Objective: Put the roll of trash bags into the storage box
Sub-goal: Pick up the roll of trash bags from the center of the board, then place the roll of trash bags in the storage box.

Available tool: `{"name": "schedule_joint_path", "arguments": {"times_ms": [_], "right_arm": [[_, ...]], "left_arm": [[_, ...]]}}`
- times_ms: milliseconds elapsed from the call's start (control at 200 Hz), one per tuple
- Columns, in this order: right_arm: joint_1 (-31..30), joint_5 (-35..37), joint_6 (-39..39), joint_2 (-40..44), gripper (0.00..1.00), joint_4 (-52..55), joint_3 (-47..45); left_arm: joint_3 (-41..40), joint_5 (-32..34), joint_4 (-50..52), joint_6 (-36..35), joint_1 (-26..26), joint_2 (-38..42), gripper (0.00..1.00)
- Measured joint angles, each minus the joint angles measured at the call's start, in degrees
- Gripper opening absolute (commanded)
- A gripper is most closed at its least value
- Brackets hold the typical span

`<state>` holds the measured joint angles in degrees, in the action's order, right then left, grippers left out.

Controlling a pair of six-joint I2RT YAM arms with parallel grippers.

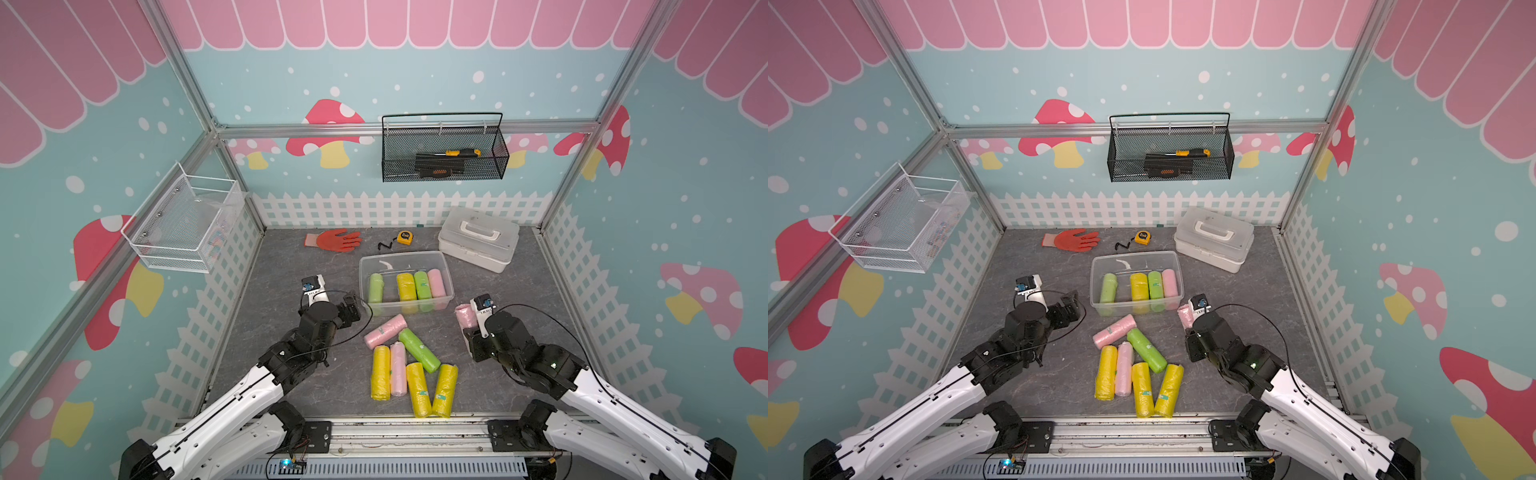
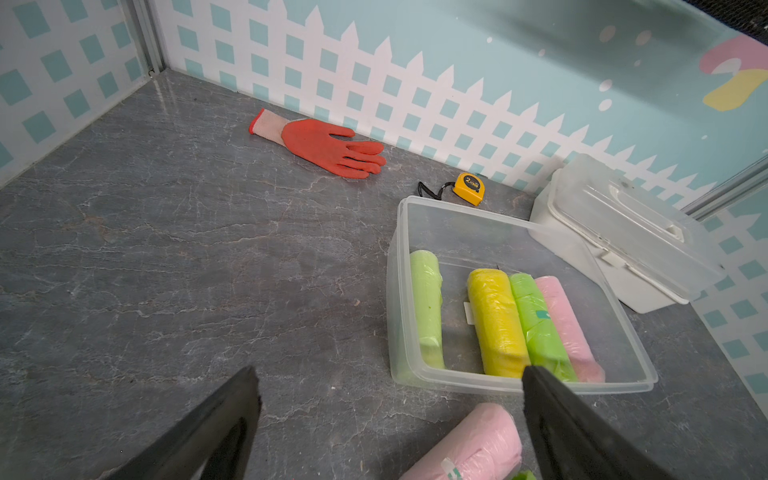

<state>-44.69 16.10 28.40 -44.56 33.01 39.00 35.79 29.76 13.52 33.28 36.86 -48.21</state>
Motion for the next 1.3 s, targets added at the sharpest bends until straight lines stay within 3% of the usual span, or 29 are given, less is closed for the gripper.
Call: {"name": "schedule_joint_path", "arguments": {"times_ms": [165,340,475,720,1086,1301], "right_arm": [[0.0,-0.5,0.8,-4.2,0.09,0.4,4.4],[0.0,-2.0,2.4,-13.4,0.08,-0.2,16.0],[0.0,-4.7,4.6,-26.5,0.03,-0.1,28.9],[0.0,-9.9,8.6,-50.6,0.02,1.6,49.5],[0.0,-11.4,13.7,-73.5,0.02,5.6,67.6],[0.0,-13.0,16.5,-80.1,0.02,5.9,73.9]], "left_arm": [[0.0,0.0,0.0,0.2,0.0,-0.3,0.99],[0.0,0.0,0.0,0.4,0.0,-0.4,0.99],[0.0,-0.1,0.0,0.5,0.0,-0.3,0.99],[0.0,-0.5,0.0,0.8,0.0,0.1,0.99],[0.0,-0.9,0.0,0.9,0.0,0.2,0.99],[0.0,-1.1,0.0,0.9,0.0,0.2,0.99]]}}
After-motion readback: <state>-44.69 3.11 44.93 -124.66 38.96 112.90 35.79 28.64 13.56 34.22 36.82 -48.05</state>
